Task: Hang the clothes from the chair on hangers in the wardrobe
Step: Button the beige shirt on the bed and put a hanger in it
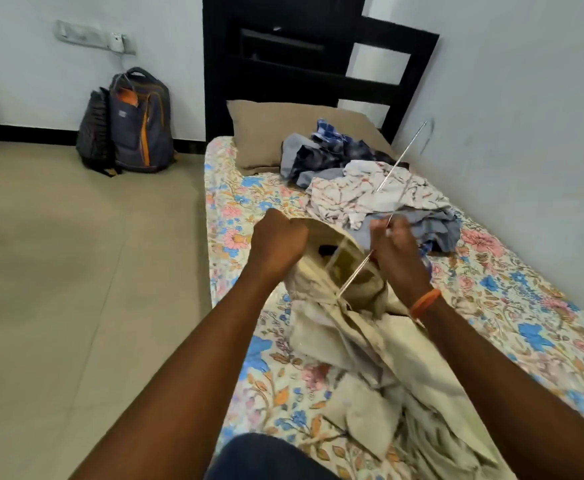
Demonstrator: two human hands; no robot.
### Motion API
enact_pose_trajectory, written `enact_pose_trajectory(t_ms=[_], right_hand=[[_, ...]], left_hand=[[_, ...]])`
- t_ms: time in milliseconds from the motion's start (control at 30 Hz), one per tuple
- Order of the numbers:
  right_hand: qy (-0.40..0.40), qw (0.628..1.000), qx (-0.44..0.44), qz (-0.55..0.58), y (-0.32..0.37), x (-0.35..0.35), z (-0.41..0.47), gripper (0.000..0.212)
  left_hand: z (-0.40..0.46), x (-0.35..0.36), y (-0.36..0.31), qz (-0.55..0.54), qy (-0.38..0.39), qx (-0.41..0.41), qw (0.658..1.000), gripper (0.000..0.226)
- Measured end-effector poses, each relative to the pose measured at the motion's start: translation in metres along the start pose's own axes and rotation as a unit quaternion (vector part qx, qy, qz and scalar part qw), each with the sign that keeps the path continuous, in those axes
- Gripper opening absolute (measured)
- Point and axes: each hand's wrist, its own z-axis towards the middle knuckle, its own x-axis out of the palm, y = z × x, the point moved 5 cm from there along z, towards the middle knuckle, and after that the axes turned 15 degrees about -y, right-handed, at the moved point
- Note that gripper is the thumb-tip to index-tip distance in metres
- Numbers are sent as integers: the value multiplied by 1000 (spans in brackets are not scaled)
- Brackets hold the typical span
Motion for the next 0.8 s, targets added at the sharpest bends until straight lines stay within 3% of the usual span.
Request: enact_pose_trajectory(t_ms=[67, 167, 267, 367, 467, 633, 667, 733, 800], right_hand=[[56, 998, 21, 4, 15, 24, -23, 47], [27, 992, -60, -104, 44, 38, -27, 64], [1, 979, -93, -181, 71, 27, -1, 55], [36, 987, -18, -158, 98, 4, 35, 29], [76, 989, 103, -68, 154, -29, 70, 39], [97, 981, 171, 7, 261, -72, 113, 25], [97, 978, 181, 14, 276, -73, 118, 34], [81, 981, 175, -1, 305, -78, 128, 55], [73, 984, 160, 16, 330, -83, 138, 47]], left_hand=[[19, -10, 7, 1, 54, -11, 998, 23], [38, -29, -1, 15, 120, -8, 993, 20], [43, -53, -35, -20, 211, -50, 976, 18], [47, -86, -98, -14, 293, -63, 954, 10], [66, -119, -170, 34, 353, -54, 933, 15], [88, -155, -310, 82, 390, -93, 913, 64], [89, -162, -344, 87, 388, -95, 912, 65], [85, -176, -404, 90, 403, -98, 905, 45], [90, -184, -440, 103, 421, -91, 897, 21]])
